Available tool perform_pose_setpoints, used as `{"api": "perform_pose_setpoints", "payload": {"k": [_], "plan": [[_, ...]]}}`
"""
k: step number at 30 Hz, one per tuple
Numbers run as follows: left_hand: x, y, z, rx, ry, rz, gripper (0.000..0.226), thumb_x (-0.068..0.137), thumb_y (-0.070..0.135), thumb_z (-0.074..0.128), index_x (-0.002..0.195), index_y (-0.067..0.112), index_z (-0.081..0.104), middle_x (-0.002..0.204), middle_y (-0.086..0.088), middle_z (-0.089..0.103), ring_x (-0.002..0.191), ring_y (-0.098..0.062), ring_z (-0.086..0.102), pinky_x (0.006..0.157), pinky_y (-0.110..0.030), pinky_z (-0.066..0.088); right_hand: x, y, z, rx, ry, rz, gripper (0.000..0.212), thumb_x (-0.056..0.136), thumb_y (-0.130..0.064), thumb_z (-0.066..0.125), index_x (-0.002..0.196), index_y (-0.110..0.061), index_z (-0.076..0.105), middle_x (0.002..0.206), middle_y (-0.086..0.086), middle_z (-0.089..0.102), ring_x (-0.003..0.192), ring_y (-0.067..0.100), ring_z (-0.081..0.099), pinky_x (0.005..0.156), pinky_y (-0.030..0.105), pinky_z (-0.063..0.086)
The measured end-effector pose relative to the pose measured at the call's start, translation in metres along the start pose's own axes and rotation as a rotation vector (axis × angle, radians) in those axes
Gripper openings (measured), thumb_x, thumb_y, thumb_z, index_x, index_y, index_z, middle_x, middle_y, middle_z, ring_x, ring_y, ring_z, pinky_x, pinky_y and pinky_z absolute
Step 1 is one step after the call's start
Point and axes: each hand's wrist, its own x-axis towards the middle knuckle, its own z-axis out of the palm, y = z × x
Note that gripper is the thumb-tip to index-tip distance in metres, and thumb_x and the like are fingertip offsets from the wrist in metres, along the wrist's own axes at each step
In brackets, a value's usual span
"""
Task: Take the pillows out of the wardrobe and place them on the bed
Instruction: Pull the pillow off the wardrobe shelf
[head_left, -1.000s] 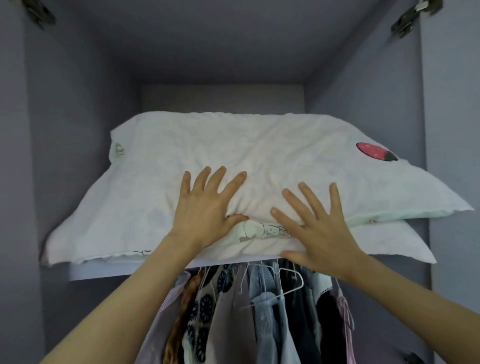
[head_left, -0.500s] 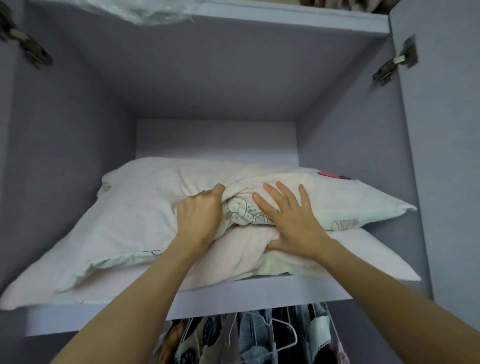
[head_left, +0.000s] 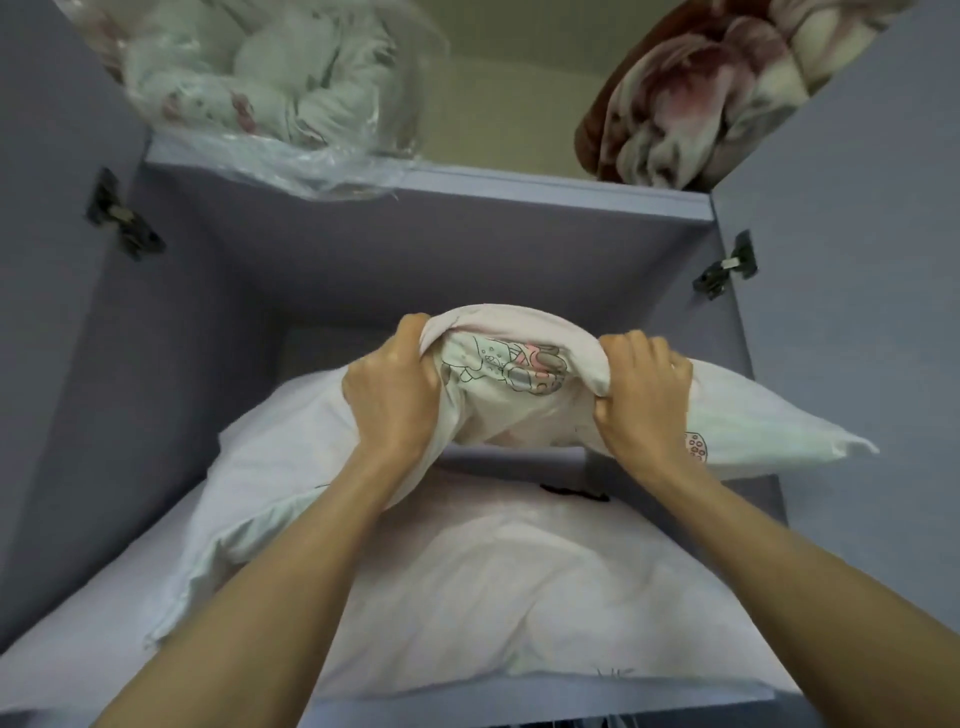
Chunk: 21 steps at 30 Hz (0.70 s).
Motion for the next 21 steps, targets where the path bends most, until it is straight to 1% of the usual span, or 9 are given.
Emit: {"api": "perform_pose_setpoints", "payload": {"k": [3,6,8,11,14,16,18,20,21], "plan": [[0.002,0.016,-0.019,-0.050,0.041,0.079,0.032,0.077,0.015,0.037,0.090,0.013,0.066,0.061,-0.010,0.065,0.051,-0.036,0.057,0.047,-0.033,0.038,0.005,0.003,-0.024,0.109,0.102,0.055,0.043,0.052,0.003,0.051,0.092,-0.012,0.048,0.086,0.015,0.060,0.083,0.024,0.034,0.071,0.035,0.023],[-0.020,0.027,-0.046,-0.076,0.087,0.203,0.037,0.082,0.011,0.037,0.097,0.010,0.071,0.082,-0.006,0.074,0.070,-0.026,0.069,0.050,-0.033,0.048,-0.016,0.001,-0.053,0.152,0.068,0.127,0.043,0.048,0.012,0.061,0.087,-0.006,0.054,0.087,0.019,0.060,0.085,0.027,0.037,0.074,0.035,0.024],[-0.044,0.026,-0.065,-0.069,0.092,0.294,0.036,0.086,0.003,0.038,0.098,0.008,0.071,0.091,-0.006,0.074,0.081,-0.023,0.071,0.058,-0.032,0.053,-0.045,0.001,-0.070,0.121,0.018,0.141,0.036,0.043,0.012,0.064,0.076,-0.002,0.057,0.081,0.019,0.060,0.083,0.033,0.046,0.074,0.035,0.025],[-0.083,0.020,-0.087,-0.048,0.058,0.379,0.036,0.075,-0.013,0.049,0.097,0.003,0.071,0.101,-0.009,0.072,0.096,-0.026,0.068,0.076,-0.033,0.056,-0.089,-0.001,-0.088,0.118,-0.020,0.116,0.031,0.047,0.005,0.062,0.077,-0.001,0.058,0.084,0.020,0.061,0.087,0.030,0.043,0.079,0.037,0.026],[-0.125,0.011,-0.105,-0.007,-0.108,0.336,0.034,0.071,-0.011,0.055,0.097,0.004,0.071,0.103,-0.008,0.072,0.097,-0.025,0.068,0.078,-0.031,0.053,-0.135,-0.006,-0.097,0.096,-0.162,0.076,0.043,0.043,0.004,0.069,0.083,-0.002,0.058,0.089,0.017,0.058,0.088,0.029,0.043,0.079,0.037,0.026],[-0.148,0.004,-0.116,0.050,-0.289,0.324,0.026,0.077,0.001,0.057,0.098,0.008,0.069,0.105,-0.008,0.071,0.099,-0.025,0.067,0.077,-0.034,0.055,-0.168,-0.007,-0.103,0.097,-0.277,-0.001,0.056,0.045,-0.003,0.077,0.093,-0.007,0.050,0.100,0.012,0.047,0.092,0.028,0.039,0.083,0.040,0.027],[-0.166,-0.003,-0.127,0.101,-0.502,0.344,0.029,0.083,0.021,0.049,0.105,0.009,0.065,0.114,-0.009,0.068,0.107,-0.028,0.063,0.088,-0.041,0.053,-0.191,-0.003,-0.111,0.129,-0.341,-0.077,0.046,0.060,-0.025,0.070,0.095,-0.010,0.045,0.103,0.007,0.039,0.095,0.027,0.040,0.087,0.045,0.031],[-0.177,-0.010,-0.136,0.123,-0.704,0.344,0.040,0.085,0.040,0.045,0.113,0.013,0.054,0.125,-0.010,0.061,0.119,-0.028,0.053,0.104,-0.047,0.038,-0.201,0.003,-0.120,0.199,-0.411,-0.150,0.043,0.068,-0.042,0.058,0.095,-0.012,0.045,0.104,0.006,0.039,0.097,0.028,0.042,0.091,0.048,0.034],[-0.180,-0.014,-0.140,0.120,-0.788,0.333,0.045,0.083,0.048,0.044,0.115,0.016,0.049,0.129,-0.010,0.056,0.124,-0.027,0.046,0.107,-0.050,0.031,-0.202,0.006,-0.125,0.243,-0.460,-0.195,0.045,0.069,-0.046,0.057,0.096,-0.012,0.045,0.105,0.006,0.039,0.099,0.028,0.043,0.094,0.050,0.033]]}}
